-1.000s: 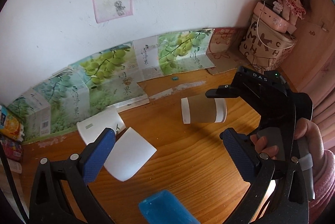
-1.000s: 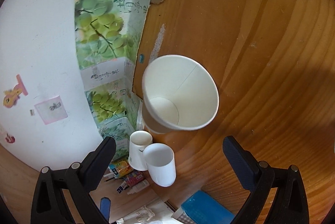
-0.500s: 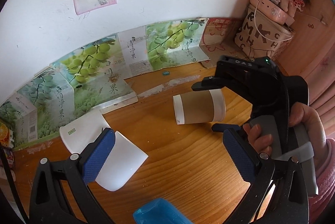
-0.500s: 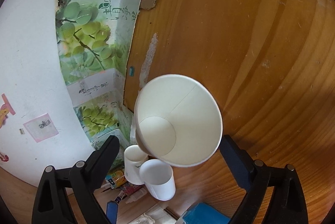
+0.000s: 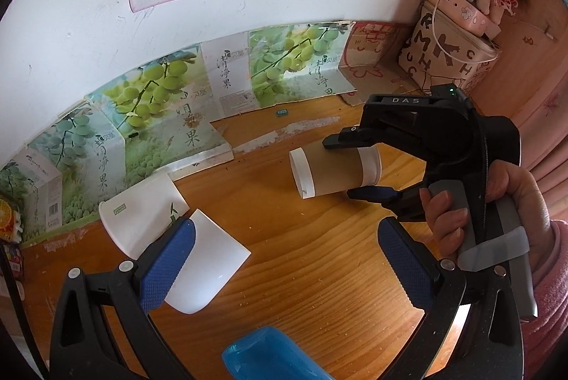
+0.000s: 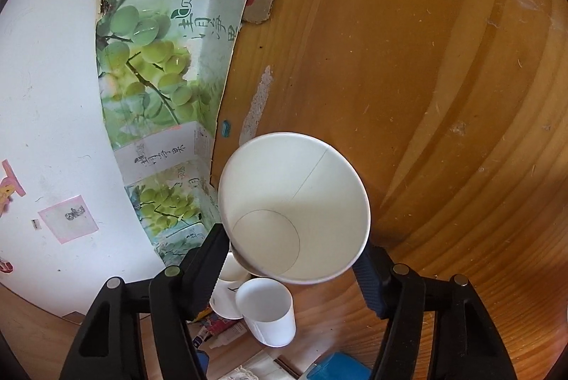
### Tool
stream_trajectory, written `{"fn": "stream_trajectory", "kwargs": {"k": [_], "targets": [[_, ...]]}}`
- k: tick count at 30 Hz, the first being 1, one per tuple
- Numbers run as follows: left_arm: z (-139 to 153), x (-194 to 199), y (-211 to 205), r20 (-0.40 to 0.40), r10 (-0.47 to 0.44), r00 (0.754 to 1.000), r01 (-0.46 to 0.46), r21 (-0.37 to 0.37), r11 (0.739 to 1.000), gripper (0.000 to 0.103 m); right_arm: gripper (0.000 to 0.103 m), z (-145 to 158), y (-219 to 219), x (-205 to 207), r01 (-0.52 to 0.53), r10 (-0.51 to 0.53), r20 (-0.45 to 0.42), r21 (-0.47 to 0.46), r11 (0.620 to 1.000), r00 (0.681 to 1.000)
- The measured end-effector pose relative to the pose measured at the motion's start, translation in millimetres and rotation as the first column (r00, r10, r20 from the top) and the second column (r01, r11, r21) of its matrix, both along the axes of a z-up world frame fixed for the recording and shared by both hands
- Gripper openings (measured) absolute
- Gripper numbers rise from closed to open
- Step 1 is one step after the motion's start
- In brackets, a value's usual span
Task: Flip cup upright
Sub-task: 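Lift the brown-sleeved cup with the right tool and rotate it upright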
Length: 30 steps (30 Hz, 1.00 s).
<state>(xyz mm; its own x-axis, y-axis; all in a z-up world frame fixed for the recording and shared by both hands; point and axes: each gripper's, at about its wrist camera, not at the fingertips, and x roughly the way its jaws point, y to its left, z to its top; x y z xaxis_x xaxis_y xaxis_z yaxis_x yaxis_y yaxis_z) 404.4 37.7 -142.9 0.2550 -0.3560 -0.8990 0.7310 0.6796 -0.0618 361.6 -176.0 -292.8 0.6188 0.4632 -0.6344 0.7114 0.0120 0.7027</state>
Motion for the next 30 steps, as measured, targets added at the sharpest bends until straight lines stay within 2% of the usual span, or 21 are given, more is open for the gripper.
{"fn": "stream_trajectory", "kwargs": {"k": [12, 18, 24, 30], "targets": [[24, -25, 11, 0.061, 0.001, 0.998, -0.001, -0.006, 1.0, 0.103, 0.066, 14, 10, -15, -0.065, 0.061, 0.07, 0.06, 0.996, 0.996], [36, -49, 18, 0.072, -0.004, 0.997, 0.005, -0.014, 1.0, 0.103, 0.066, 35, 21, -32, -0.154, 0.15, 0.09, 0.043, 0.987, 0.985], [47, -86, 31, 0.082, -0.007, 0.997, 0.01, -0.033, 0.999, 0.103, 0.066, 55, 34, -51, -0.255, 0.254, 0.094, -0.007, 0.967, 0.963], [50, -119, 46, 0.098, -0.002, 0.995, 0.005, -0.029, 1.0, 0.103, 0.067, 68, 54, -70, -0.396, 0.4, 0.056, -0.064, 0.916, 0.915]]}}
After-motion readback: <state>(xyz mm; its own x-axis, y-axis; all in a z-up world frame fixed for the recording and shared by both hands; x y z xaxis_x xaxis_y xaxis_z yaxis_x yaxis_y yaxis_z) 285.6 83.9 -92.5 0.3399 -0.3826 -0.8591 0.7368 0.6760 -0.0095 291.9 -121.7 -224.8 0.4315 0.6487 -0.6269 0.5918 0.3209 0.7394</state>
